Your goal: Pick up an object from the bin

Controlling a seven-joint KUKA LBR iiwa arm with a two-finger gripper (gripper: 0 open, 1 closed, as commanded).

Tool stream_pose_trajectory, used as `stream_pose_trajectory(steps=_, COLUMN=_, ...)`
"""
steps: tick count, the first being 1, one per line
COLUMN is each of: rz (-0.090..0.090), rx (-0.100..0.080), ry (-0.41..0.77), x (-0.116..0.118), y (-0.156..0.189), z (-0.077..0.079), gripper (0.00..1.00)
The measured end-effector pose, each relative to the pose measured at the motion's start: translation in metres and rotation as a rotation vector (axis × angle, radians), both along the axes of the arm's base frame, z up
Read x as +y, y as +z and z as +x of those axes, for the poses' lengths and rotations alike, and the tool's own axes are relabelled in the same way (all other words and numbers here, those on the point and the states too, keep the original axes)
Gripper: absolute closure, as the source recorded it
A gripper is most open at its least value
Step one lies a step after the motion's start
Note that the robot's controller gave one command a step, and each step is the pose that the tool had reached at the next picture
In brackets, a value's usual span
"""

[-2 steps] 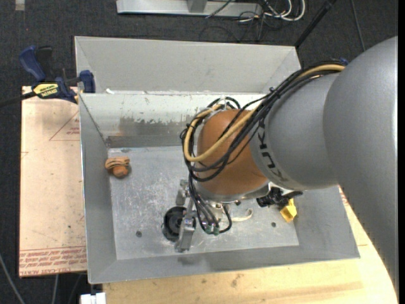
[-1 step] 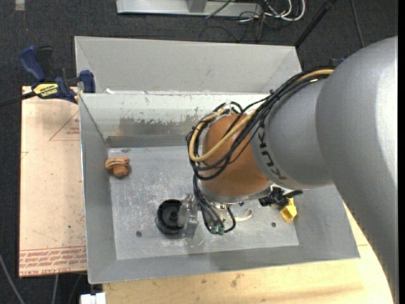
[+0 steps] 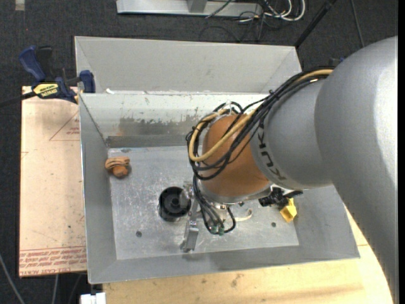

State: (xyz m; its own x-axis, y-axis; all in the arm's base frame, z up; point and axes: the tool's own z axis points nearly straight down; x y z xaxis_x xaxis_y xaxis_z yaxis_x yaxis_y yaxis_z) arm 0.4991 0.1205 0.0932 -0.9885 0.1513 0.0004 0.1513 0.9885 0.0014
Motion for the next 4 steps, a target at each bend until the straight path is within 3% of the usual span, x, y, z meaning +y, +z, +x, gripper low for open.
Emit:
stream_pose_trajectory(steps=1, rz=0.000, rx=-0.001, ry=0.000, x=0.0000, y=0.0001, z=0.0002, gripper=1.00)
stream_pose_trajectory(steps=2, rz=0.000, rx=0.000, ry=0.000, x=0.0000, y=0.0000, z=0.0000, gripper=0.00)
stream_pose_trajectory(steps=3, rz=0.000, rx=0.000, ry=0.000, x=-0.0001, y=0.0001, z=0.0002, gripper=1.00)
stream_pose_trajectory(steps=4, rz=0.001, rx=0.000, ry=0.000, x=0.0000, y=0.0000, z=0.0000, gripper=0.00)
